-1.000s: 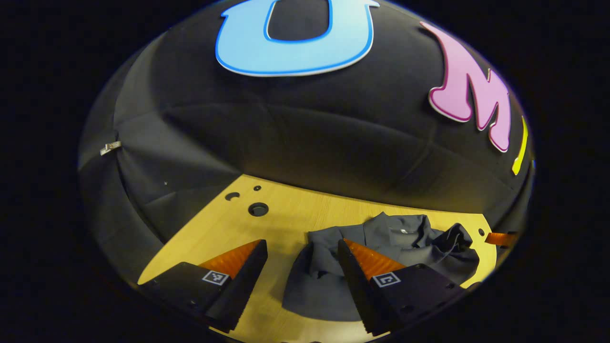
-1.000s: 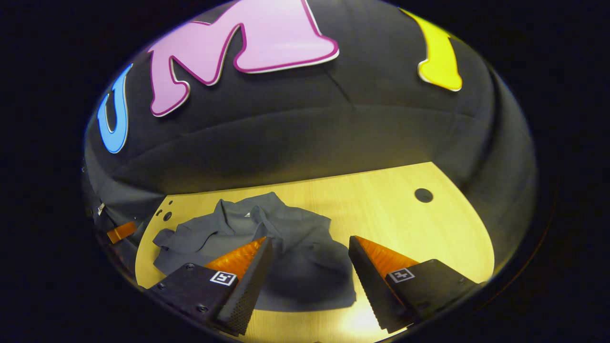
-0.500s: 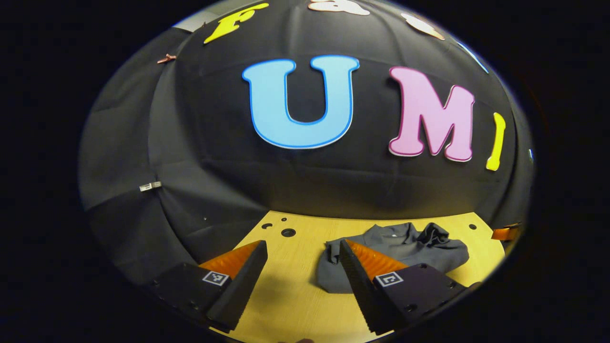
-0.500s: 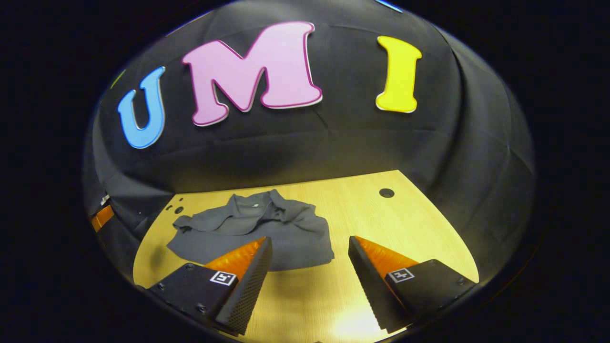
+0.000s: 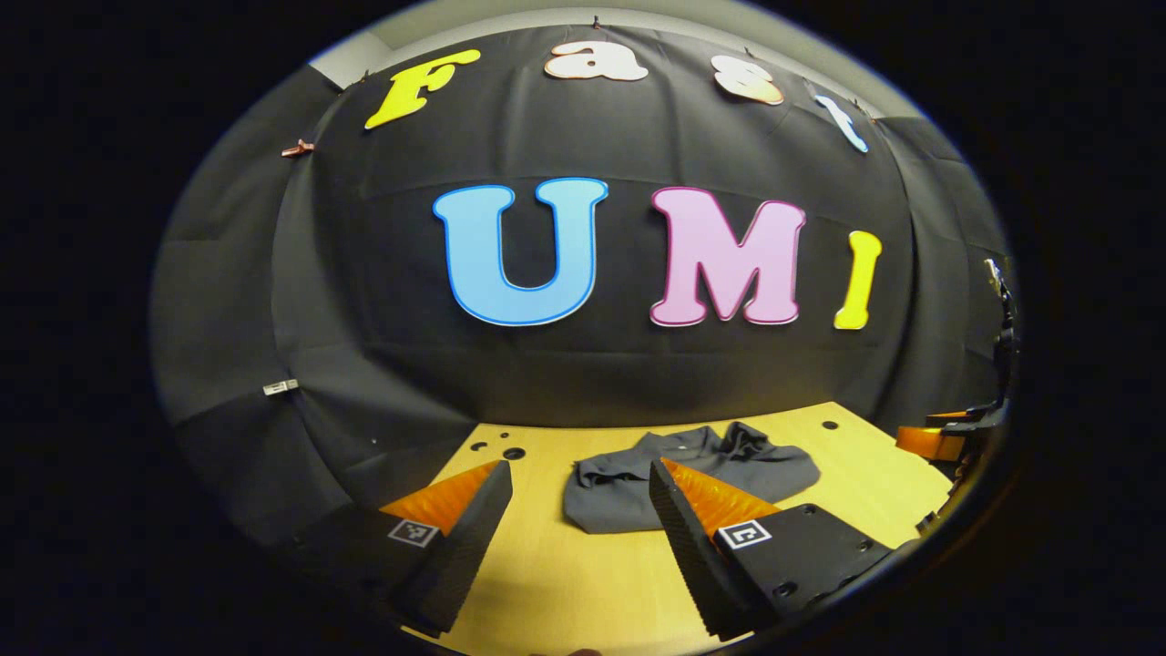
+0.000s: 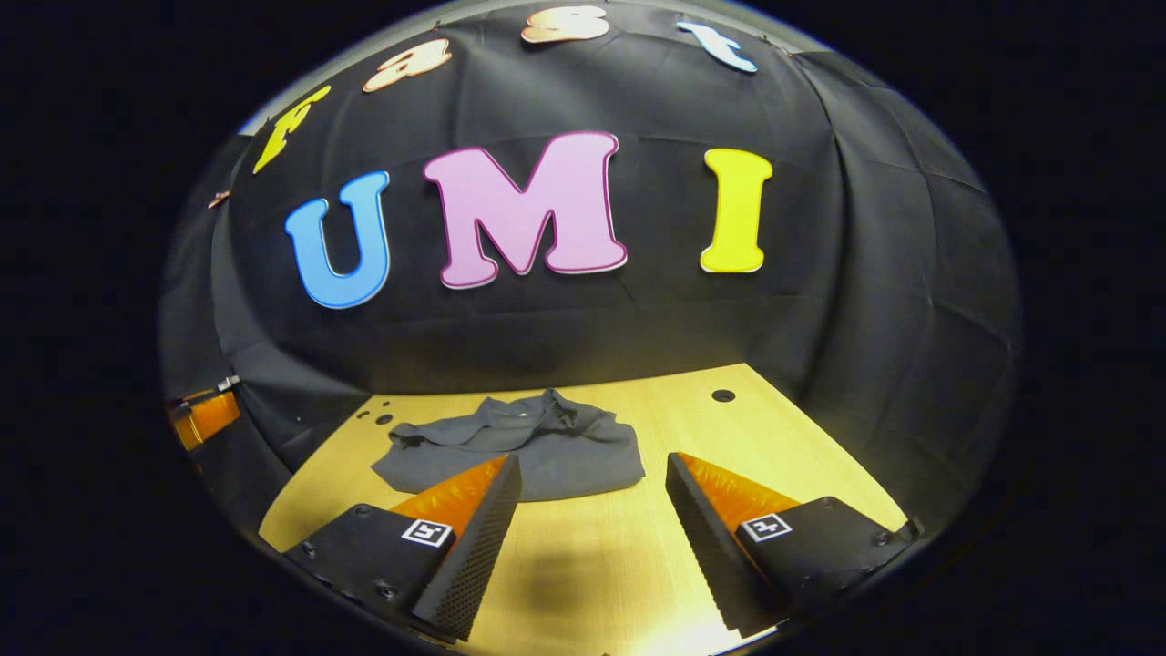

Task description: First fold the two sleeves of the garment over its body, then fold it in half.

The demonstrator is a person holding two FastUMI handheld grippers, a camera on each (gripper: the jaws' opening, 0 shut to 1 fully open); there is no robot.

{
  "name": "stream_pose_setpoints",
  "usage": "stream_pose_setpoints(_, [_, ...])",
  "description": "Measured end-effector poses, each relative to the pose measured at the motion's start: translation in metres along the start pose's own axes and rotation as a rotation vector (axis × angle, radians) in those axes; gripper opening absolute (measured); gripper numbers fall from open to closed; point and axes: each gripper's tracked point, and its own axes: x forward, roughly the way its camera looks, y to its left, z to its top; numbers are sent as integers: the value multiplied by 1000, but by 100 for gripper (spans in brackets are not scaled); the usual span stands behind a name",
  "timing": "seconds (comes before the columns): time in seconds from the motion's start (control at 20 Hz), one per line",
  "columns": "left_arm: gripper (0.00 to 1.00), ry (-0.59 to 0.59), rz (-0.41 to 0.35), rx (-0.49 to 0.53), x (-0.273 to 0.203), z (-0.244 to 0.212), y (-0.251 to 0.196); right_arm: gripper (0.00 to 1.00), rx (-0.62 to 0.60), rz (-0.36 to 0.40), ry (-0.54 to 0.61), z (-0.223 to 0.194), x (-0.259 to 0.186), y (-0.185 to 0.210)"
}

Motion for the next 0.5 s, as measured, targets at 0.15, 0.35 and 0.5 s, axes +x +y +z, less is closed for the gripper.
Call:
stream_pose_setpoints(0.15, [94,-58,3,3,-27,7,1,99,-27,25,-22,1,-27,11])
stream_pose_setpoints(0.35, [94,-56,15,-52,-50,-5,5,98,-17,69,11,-9,-54,26])
stream_pose_setpoints(0.5, [94,-44,22,-89,-57,-13,9,99,-49,106,24,-18,-72,39])
